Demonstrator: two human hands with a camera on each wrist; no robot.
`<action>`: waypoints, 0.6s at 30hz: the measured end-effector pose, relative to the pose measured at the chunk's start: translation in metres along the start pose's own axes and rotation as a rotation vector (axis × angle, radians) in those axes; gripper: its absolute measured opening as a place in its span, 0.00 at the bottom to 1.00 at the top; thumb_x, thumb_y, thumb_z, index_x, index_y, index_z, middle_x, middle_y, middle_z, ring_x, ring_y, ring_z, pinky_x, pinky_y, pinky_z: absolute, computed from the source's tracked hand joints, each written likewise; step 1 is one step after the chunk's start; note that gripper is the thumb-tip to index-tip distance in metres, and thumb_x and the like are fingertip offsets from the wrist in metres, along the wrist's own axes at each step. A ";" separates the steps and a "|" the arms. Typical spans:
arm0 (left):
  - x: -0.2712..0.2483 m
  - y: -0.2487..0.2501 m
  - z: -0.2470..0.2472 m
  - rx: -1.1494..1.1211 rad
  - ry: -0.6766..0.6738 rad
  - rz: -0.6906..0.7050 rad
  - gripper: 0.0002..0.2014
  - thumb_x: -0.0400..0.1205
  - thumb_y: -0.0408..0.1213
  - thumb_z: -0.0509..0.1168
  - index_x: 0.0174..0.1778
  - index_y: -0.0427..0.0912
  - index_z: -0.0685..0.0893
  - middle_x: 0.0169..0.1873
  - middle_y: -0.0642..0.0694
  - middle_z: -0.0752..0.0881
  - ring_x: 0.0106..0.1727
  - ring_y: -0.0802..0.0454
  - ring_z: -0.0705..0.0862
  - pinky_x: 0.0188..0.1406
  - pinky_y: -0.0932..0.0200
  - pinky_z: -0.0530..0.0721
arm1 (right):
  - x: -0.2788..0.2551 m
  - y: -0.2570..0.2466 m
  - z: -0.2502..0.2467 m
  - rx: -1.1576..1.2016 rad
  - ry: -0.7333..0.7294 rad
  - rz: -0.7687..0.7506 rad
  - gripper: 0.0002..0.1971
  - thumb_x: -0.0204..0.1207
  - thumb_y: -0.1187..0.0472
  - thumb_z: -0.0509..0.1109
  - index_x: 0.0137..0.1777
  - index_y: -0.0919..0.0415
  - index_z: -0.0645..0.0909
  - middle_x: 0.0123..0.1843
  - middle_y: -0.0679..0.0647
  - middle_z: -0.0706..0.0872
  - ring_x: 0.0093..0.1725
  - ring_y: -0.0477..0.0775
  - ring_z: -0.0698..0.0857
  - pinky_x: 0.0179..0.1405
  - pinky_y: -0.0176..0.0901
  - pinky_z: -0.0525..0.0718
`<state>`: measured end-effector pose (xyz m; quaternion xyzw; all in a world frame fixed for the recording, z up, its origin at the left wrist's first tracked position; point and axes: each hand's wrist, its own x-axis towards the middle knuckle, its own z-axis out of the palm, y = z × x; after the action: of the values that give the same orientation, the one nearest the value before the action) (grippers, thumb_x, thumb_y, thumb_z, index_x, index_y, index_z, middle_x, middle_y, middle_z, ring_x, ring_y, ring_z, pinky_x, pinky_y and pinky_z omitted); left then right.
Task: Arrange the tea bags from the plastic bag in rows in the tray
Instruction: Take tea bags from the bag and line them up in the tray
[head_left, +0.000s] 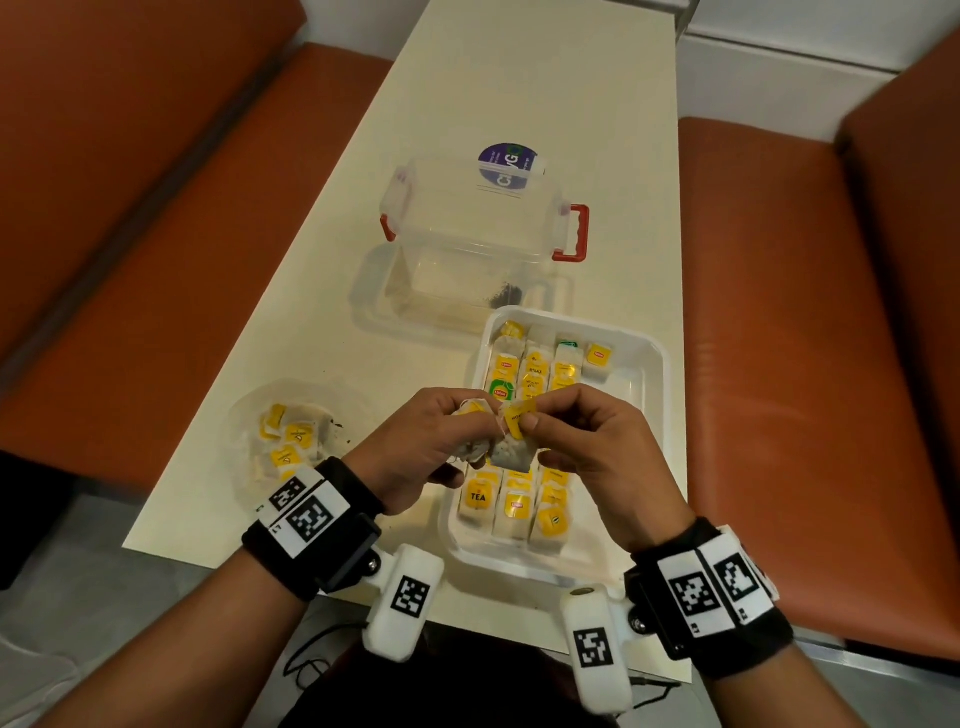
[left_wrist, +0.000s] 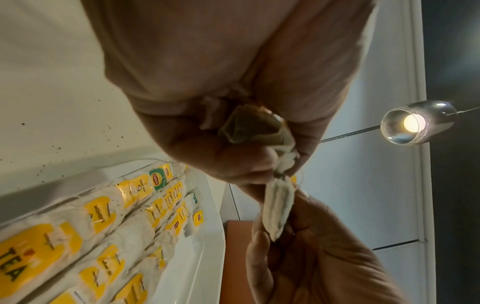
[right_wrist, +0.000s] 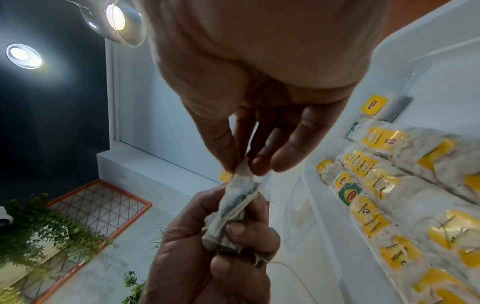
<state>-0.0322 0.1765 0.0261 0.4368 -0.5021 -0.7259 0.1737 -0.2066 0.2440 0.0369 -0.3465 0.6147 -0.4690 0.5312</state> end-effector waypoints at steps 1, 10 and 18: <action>0.001 -0.001 0.000 -0.011 0.003 -0.005 0.07 0.72 0.42 0.69 0.42 0.45 0.87 0.31 0.47 0.82 0.31 0.55 0.78 0.24 0.63 0.73 | 0.000 0.001 -0.001 -0.001 0.011 -0.009 0.05 0.75 0.68 0.77 0.45 0.57 0.87 0.42 0.58 0.91 0.42 0.53 0.88 0.40 0.44 0.85; -0.001 -0.008 0.008 -0.065 -0.007 0.027 0.06 0.80 0.44 0.74 0.47 0.46 0.87 0.35 0.48 0.84 0.33 0.56 0.79 0.24 0.63 0.75 | 0.000 0.002 -0.005 -0.049 0.009 -0.037 0.12 0.77 0.69 0.76 0.56 0.52 0.90 0.45 0.52 0.90 0.43 0.50 0.87 0.40 0.38 0.86; 0.004 -0.013 0.015 0.097 0.066 0.083 0.09 0.82 0.42 0.73 0.45 0.39 0.86 0.34 0.47 0.87 0.33 0.53 0.79 0.22 0.64 0.72 | 0.003 -0.009 -0.019 -0.257 -0.080 -0.025 0.06 0.72 0.58 0.81 0.48 0.56 0.91 0.36 0.50 0.91 0.33 0.40 0.84 0.31 0.30 0.79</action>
<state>-0.0438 0.1880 0.0148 0.4473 -0.5483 -0.6781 0.1986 -0.2263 0.2426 0.0441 -0.4376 0.6439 -0.3786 0.5006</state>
